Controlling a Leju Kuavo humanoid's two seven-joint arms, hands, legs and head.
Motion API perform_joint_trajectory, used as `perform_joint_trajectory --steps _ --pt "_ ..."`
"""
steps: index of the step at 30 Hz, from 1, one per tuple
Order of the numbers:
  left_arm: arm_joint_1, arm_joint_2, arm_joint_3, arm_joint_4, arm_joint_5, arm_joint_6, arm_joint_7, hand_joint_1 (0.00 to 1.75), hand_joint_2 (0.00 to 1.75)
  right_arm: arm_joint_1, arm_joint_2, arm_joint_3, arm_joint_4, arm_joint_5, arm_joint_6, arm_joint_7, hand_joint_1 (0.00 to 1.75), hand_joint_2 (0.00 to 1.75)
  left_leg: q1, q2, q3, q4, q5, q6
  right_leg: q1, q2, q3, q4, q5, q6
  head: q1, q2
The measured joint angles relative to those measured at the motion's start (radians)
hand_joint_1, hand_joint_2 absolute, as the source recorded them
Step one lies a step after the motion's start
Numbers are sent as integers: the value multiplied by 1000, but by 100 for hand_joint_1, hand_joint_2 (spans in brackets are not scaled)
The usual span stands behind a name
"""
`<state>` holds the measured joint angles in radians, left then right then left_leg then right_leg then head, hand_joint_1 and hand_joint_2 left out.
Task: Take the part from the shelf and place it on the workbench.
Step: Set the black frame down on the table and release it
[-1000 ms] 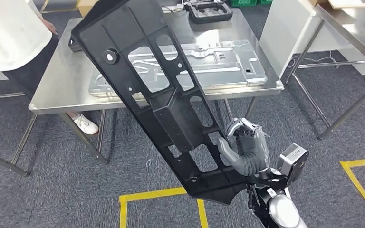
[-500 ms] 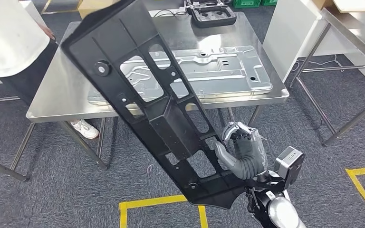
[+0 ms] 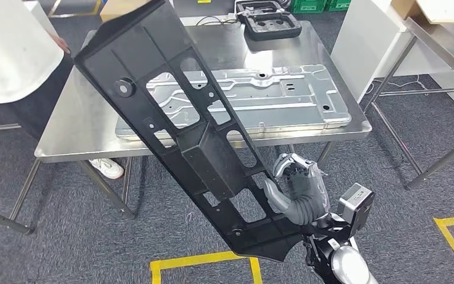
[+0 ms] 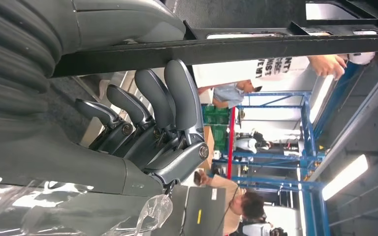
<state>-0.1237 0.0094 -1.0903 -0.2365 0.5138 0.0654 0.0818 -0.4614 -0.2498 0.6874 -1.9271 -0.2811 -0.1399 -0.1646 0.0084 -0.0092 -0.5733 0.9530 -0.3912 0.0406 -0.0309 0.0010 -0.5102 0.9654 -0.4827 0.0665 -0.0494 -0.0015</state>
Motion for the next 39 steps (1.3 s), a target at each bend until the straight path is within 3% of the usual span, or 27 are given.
perform_joint_trajectory --steps 1,3,4,5,6,7,9,10,12,15,17,19,20,21,22,24,25,26,29,31,33,35,36,37,38,39 --pt "0 0 0 0 0 0 0 0 175 0 0 0 0 0 0 0 175 175 0 0 7 -2 -2 8 -1 0 -18 44 -21 2 0 0" --pt "0 0 0 0 0 0 -1 0 175 1 0 1 0 0 0 -1 175 175 -2 0 17 -3 -12 21 0 0 -95 191 -77 1 1 0" --pt "1 0 0 0 0 0 -1 0 175 2 0 2 1 0 1 -1 175 175 -5 0 23 -3 -18 25 2 0 -138 260 -95 0 1 0" --pt "2 0 0 0 0 0 -2 0 175 3 0 3 2 0 2 0 175 175 -8 -2 29 -3 -24 28 3 0 -169 300 -95 -1 1 0" --pt "3 0 0 0 0 0 -3 0 175 5 0 3 2 0 3 0 175 175 -11 -4 37 -3 -31 28 5 0 -181 296 -73 -5 1 0" --pt "3 0 0 0 0 0 -4 0 175 6 0 3 3 0 4 0 175 175 -13 -6 47 -3 -38 28 6 0 -170 251 -34 -10 1 0" --pt "3 0 0 0 0 0 -10 0 175 7 0 4 3 0 5 -1 175 175 -17 -9 66 -2 -54 23 12 0 -116 105 49 -22 1 0" --pt "3 0 0 0 0 0 -12 0 175 7 0 4 3 1 6 -2 175 175 -20 -10 71 -2 -62 19 15 0 -93 50 70 -26 1 0" --pt "1 0 0 0 0 0 -16 0 175 6 0 4 4 2 9 -6 175 175 -23 -11 76 -4 -76 8 21 0 -73 7 71 -33 0 0" --pt "0 3 0 0 0 0 -17 0 175 6 0 5 3 4 11 -10 175 175 -18 -9 78 12 -94 -10 18 0 -61 -1 60 -47 0 0" --pt "-1 6 0 0 0 0 -17 0 175 6 0 5 3 5 11 -11 175 175 -12 -6 29 109 -130 -25 14 0 -46 -4 51 -57 -3 0" --pt "-1 8 0 0 0 0 -17 0 175 7 0 6 3 5 11 -12 175 175 -6 -5 -69 261 -174 -38 12 1 -32 -4 36 -63 -4 0" --pt "0 8 0 0 0 0 -16 0 175 8 0 7 4 5 11 -12 175 175 -3 -4 -110 311 -176 -42 10 2 -23 -4 27 -62 -4 0" --pt "1 8 0 0 1 0 -15 0 175 9 0 8 4 5 12 -12 175 175 0 -3 -133 321 -156 -46 8 4 -11 -4 18 -60 -4 0" --pt "1 9 0 0 1 0 -14 0 175 10 0 9 4 5 12 -13 175 175 2 -2 -132 285 -114 -49 7 4 4 -4 7 -57 -4 0" --pt "3 9 0 0 1 0 -13 0 175 9 0 9 4 5 14 -14 175 175 4 2 -90 137 -8 -46 5 5 36 -5 -18 -48 -5 0" --pt "3 10 0 0 1 0 -12 0 175 9 1 9 4 5 14 -14 175 175 2 4 -66 73 22 -40 6 5 48 -6 -30 -42 -5 0" --pt "3 10 0 0 1 0 -11 0 175 8 1 9 5 5 14 -14 175 175 -1 5 -50 33 33 -32 8 6 58 -10 -40 -35 -4 0" --pt "3 11 0 0 1 0 -12 0 175 6 3 11 5 6 14 -14 175 175 -3 1 -26 8 14 -6 9 4 79 -10 -45 -18 -2 0" --pt "3 11 0 0 1 0 -12 0 175 4 3 11 4 6 14 -14 175 175 2 -1 -3 2 3 8 8 3 51 56 -42 -12 0 0" --pt "3 11 0 0 1 0 -13 0 175 4 3 11 5 6 14 -15 175 175 3 -2 17 0 -12 17 8 3 -35 187 -68 -9 2 0" --pt "4 11 0 0 1 -1 -13 0 175 7 3 12 5 6 14 -14 175 175 3 -4 39 0 -33 19 8 3 -128 286 -123 -5 4 0" --pt "5 11 0 0 1 -1 -13 0 175 8 3 12 5 6 14 -14 175 175 3 -6 52 0 -45 18 8 3 -155 292 -138 -4 5 0" --pt "7 11 0 0 1 -2 -13 0 175 9 3 12 5 6 14 -14 175 175 4 -9 67 0 -56 15 7 2 -167 267 -131 -3 5 0" --pt "8 11 0 0 1 -2 -13 0 175 9 3 13 5 6 14 -14 175 175 5 -10 84 0 -69 12 7 2 -165 214 -95 -3 5 0" --pt "8 11 0 0 1 -2 -13 0 175 10 3 13 5 6 14 -14 175 175 5 -11 98 0 -83 6 5 0 -156 146 -32 -2 5 0"
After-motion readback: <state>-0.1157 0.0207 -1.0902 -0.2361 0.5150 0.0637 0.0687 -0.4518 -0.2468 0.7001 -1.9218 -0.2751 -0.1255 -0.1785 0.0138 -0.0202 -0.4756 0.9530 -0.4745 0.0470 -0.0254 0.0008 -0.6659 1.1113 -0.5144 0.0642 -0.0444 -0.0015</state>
